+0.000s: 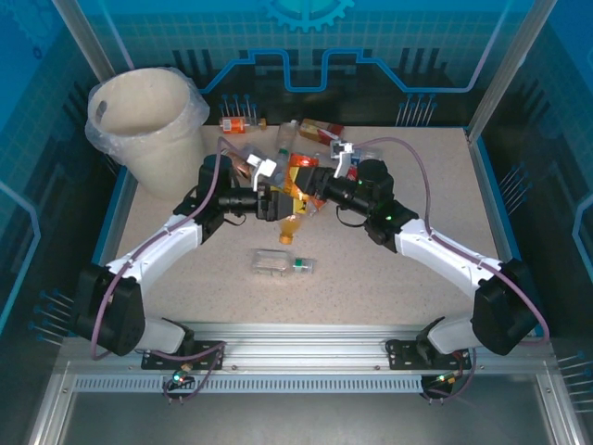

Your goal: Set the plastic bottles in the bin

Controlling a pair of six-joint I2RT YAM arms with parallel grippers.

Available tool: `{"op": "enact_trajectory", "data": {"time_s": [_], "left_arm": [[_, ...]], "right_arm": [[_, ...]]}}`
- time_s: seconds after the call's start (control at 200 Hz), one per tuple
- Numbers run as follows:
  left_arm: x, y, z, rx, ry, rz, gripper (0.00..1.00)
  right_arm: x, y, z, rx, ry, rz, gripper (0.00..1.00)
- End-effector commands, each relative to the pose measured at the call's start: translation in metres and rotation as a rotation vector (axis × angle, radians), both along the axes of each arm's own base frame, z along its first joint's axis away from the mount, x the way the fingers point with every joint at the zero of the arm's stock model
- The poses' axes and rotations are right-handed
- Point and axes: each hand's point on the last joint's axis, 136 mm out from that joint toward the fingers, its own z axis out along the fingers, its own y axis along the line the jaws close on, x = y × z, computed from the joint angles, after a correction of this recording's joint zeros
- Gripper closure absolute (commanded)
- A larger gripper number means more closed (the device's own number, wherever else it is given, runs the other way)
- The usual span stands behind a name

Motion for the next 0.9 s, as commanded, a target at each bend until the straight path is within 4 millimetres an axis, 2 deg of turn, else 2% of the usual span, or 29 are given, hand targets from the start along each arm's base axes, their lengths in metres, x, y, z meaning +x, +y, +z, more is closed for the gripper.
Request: {"op": "enact_trajectory", "data": {"time_s": [0.0,0.065,0.16,0.26,0.47,0.645,0.69,0.75,0.82,0.895], "left_arm": [[-0.013,-0.009,0.022,-0.082,-0.079,-0.100,0.07],[-0.017,-0.010,0.024,-0.100,-0.091,-0.119,0.14],[-0.018,-0.010,0.024,-0.110,-0.091,-0.125,0.34],[-0.014,-0.011,0.022,-0.104,-0.088,-0.115,0.44],[0.013,-0.004,0.010,-0.027,-0.094,0.054,0.47],[0.041,0.014,-0.009,0.093,-0.084,0.257,0.47],[0.051,0.023,-0.014,0.135,-0.086,0.336,0.45],[0.063,0.040,-0.021,0.202,-0.096,0.454,0.47],[0.076,0.062,-0.024,0.282,-0.123,0.595,0.46],[0.089,0.090,-0.023,0.369,-0.163,0.749,0.46]], "right_arm": [[-0.004,0.008,0.031,0.057,-0.084,0.038,0.53],[-0.003,0.010,0.030,0.070,-0.080,0.043,0.53],[-0.003,0.013,0.031,0.077,-0.077,0.054,0.51],[-0.004,0.017,0.031,0.069,-0.067,0.076,0.44],[-0.004,0.018,0.027,0.038,-0.045,0.081,0.31],[-0.002,0.011,0.024,-0.012,-0.041,0.044,0.19],[-0.002,0.007,0.023,-0.033,-0.041,0.025,0.14],[0.000,0.000,0.022,-0.062,-0.048,-0.013,0.09],[0.002,-0.011,0.010,-0.123,-0.021,-0.070,0.01],[0.004,-0.025,0.001,-0.176,-0.008,-0.133,0.00]]}}
